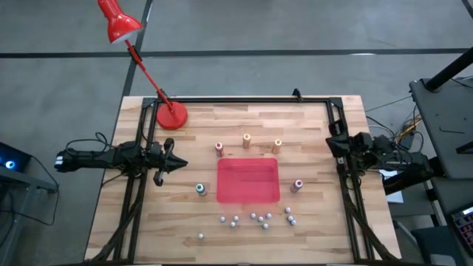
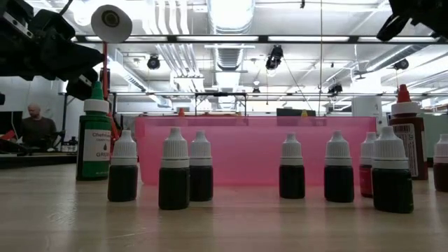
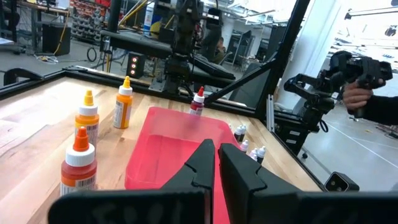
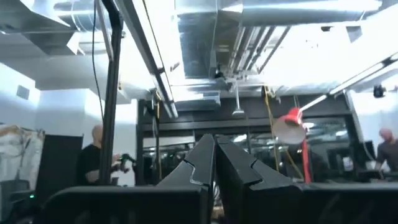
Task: Pick & Place food coloring
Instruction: Put the large red food coloring bottle into the container
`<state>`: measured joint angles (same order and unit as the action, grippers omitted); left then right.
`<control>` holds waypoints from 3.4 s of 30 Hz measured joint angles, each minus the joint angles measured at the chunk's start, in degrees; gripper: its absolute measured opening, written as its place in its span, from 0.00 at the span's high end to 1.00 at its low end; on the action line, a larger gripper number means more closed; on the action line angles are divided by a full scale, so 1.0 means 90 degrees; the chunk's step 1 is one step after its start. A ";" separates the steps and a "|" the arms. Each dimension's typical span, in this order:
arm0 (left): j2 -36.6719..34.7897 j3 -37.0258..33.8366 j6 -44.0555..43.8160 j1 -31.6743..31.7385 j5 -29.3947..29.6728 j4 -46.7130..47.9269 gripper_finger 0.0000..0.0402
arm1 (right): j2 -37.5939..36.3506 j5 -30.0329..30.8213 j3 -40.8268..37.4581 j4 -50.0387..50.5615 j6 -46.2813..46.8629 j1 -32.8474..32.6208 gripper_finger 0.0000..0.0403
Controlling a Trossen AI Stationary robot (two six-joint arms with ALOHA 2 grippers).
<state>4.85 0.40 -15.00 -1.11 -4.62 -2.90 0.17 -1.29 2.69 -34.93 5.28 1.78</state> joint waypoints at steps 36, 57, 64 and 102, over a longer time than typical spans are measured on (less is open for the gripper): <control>0.0002 0.0002 0.0000 -0.0001 -0.0003 0.0000 1.00 | 0.4394 0.0116 0.5602 0.3799 -0.0151 0.0000 0.98; 0.0002 0.0001 0.0000 0.0001 -0.0005 -0.0002 1.00 | 0.5991 0.0094 0.8672 0.7832 -0.0767 -0.0002 0.98; -0.0001 0.0002 0.0002 0.0000 -0.0005 -0.0002 1.00 | 0.6001 0.0092 0.8699 0.8747 -0.1054 -0.0005 0.98; 0.0001 0.0002 0.0000 0.0001 -0.0005 0.0006 1.00 | 0.7472 -0.0077 0.8600 1.2551 0.0044 -0.1079 0.98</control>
<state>4.86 0.43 -15.00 -1.10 -4.67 -2.85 67.42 -1.98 80.10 78.03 5.67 -7.93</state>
